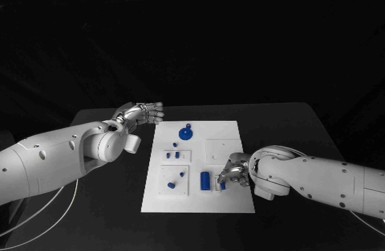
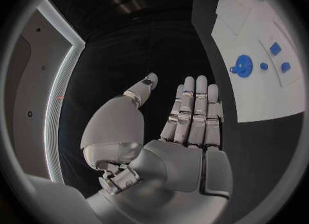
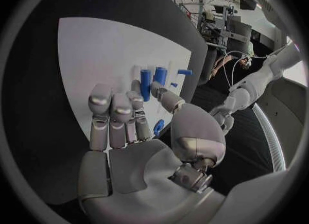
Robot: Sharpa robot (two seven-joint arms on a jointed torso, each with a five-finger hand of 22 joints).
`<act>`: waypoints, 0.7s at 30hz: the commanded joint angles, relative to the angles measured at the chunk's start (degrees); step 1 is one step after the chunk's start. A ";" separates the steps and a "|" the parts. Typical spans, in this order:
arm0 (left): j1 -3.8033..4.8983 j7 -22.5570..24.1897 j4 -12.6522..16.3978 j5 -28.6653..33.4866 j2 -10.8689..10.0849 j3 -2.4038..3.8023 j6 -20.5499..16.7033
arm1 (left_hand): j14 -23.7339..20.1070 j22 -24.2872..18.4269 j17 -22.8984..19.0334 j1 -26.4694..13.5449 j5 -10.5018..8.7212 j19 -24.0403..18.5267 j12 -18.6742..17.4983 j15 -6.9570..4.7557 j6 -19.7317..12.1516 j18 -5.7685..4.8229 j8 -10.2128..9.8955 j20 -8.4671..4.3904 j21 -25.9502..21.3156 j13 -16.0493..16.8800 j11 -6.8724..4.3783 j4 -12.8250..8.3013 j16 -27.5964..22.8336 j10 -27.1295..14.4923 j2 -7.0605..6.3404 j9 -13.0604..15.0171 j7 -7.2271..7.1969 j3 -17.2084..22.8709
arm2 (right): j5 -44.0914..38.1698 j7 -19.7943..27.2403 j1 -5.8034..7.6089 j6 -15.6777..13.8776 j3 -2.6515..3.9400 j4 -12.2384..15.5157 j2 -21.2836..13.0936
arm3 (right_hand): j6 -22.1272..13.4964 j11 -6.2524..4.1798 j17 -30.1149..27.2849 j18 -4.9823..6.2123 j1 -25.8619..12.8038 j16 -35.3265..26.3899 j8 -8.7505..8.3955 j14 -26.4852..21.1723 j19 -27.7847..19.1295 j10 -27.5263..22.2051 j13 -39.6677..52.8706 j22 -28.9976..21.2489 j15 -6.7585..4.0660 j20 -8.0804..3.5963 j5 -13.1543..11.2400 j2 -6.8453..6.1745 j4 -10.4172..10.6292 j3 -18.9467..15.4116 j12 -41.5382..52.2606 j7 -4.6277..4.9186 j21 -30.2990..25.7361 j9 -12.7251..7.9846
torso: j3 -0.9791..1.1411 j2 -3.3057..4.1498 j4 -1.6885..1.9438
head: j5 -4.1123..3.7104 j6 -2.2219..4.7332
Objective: Assemble the parts on the task board
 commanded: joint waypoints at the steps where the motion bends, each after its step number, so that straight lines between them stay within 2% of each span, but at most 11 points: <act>1: 0.05 0.39 0.10 0.14 0.09 0.04 0.86 | 0.20 0.08 0.10 -0.20 -0.20 -0.10 -0.09 0.18 -0.52 1.09 0.29 0.10 -0.24 -0.09 -0.07 0.49 -0.28 -0.50 -0.03 -0.08 -0.05 0.00 | 0.26 0.58 -0.30 0.18 -0.03 -0.41 0.34 | 0.42 0.04 0.07 3.43 -0.64 -0.03 0.27 -0.01 -0.02 0.28 -0.03 0.77 -0.58 -0.15 -0.09 0.12 0.05 -0.23 -0.27 -0.17 0.24 0.00 | 0.05 0.00 0.00 | 0.11 -0.02; 13: 0.05 0.36 0.14 0.14 0.07 0.04 0.94 | 0.20 0.11 0.16 -0.20 -0.20 -0.10 -0.08 0.19 -0.52 1.09 0.31 0.10 -0.26 -0.09 -0.07 0.53 -0.33 -0.49 -0.02 -0.09 -0.05 -0.01 | -1.34 0.86 -0.78 -0.33 -0.13 -1.35 1.52 | 0.42 0.03 0.09 3.43 -0.91 -0.02 0.24 -0.03 -0.04 0.25 -0.01 0.77 -0.60 -0.20 -0.09 0.18 0.10 -0.32 -0.28 -0.18 0.25 -0.02 | 0.14 0.01 -0.12 | 0.30 -0.12; 21: 0.05 0.32 0.10 0.14 0.06 0.04 0.99 | 0.20 0.13 0.20 -0.20 -0.20 -0.11 -0.07 0.19 -0.53 1.09 0.31 0.11 -0.28 -0.09 -0.07 0.55 -0.36 -0.49 -0.02 -0.09 -0.05 -0.02 | -1.17 1.06 -1.11 -0.12 -0.13 -1.60 2.00 | 0.41 0.02 0.10 3.43 -1.03 -0.02 0.23 -0.04 -0.04 0.25 0.00 0.76 -0.61 -0.22 -0.08 0.21 0.13 -0.35 -0.29 -0.19 0.25 -0.02 | 0.11 -0.01 -0.10 | 0.40 -0.17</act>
